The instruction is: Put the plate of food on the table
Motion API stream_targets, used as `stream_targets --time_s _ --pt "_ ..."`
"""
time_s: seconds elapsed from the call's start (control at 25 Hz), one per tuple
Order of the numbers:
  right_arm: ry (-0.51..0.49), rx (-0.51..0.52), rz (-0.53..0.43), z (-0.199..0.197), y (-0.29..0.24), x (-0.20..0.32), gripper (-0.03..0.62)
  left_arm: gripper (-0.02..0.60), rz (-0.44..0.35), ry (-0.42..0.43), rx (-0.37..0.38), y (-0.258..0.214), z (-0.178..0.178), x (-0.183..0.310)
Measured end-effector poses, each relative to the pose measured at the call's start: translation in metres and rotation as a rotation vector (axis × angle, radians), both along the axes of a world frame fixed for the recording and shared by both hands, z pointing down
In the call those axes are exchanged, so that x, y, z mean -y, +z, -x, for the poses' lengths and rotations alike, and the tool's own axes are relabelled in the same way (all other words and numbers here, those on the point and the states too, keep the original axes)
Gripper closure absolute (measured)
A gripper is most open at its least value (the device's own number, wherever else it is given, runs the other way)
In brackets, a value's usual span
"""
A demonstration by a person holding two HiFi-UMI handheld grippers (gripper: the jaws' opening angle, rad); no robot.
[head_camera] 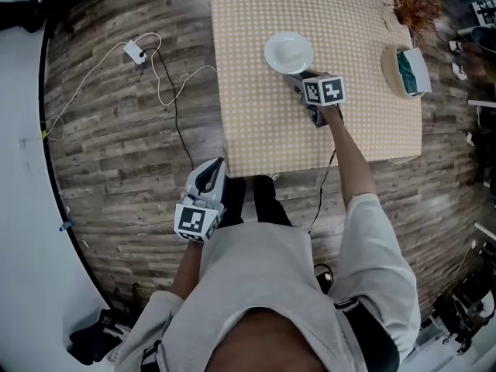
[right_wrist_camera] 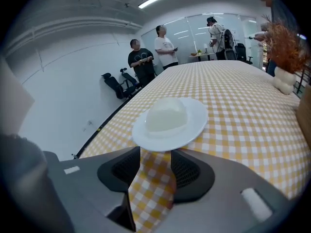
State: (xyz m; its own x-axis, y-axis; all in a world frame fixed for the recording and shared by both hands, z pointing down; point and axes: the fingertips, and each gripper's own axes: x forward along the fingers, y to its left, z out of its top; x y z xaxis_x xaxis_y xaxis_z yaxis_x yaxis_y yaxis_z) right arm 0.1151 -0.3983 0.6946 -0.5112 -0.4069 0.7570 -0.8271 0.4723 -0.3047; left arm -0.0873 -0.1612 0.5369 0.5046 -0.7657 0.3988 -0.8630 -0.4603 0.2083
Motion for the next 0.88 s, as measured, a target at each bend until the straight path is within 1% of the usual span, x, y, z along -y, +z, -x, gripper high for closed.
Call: stream_targets --time_s 0.08,0.12,0.16,0.28,0.32,0.4,0.48,0.72,0.88 --pt "0.002 -0.058 -0.024 -0.003 0.002 0.000 0.421 0.574 -0.003 0.001 0.000 -0.001 -0.001 0.001" --pt "0.009 -0.085 -0.035 -0.005 0.003 0.000 0.466 0.574 -0.004 0.000 0.000 -0.001 -0.001 0.001" --pt "0.018 -0.103 -0.043 -0.008 0.004 0.000 0.484 0.574 -0.005 0.000 -0.001 -0.001 -0.002 0.001" --pt "0.042 -0.115 -0.048 -0.012 0.005 -0.001 0.500 0.574 -0.006 -0.001 0.000 -0.002 -0.002 0.001" --pt "0.049 -0.121 -0.048 -0.013 0.005 -0.001 0.513 0.574 -0.006 -0.003 0.002 -0.002 -0.001 0.001" --pt "0.062 -0.143 -0.052 -0.016 0.006 -0.003 0.562 0.574 -0.009 -0.005 0.004 -0.002 0.000 0.001" --pt "0.075 -0.151 -0.059 -0.020 0.007 -0.006 0.590 0.574 -0.011 -0.006 0.005 -0.003 -0.001 0.001" --pt "0.084 -0.152 -0.081 -0.027 0.005 -0.019 0.595 0.574 -0.025 0.004 0.008 -0.006 -0.008 0.000" --pt "0.103 -0.127 -0.120 -0.032 -0.006 -0.034 0.595 0.574 -0.035 0.013 0.012 -0.009 -0.015 -0.005"
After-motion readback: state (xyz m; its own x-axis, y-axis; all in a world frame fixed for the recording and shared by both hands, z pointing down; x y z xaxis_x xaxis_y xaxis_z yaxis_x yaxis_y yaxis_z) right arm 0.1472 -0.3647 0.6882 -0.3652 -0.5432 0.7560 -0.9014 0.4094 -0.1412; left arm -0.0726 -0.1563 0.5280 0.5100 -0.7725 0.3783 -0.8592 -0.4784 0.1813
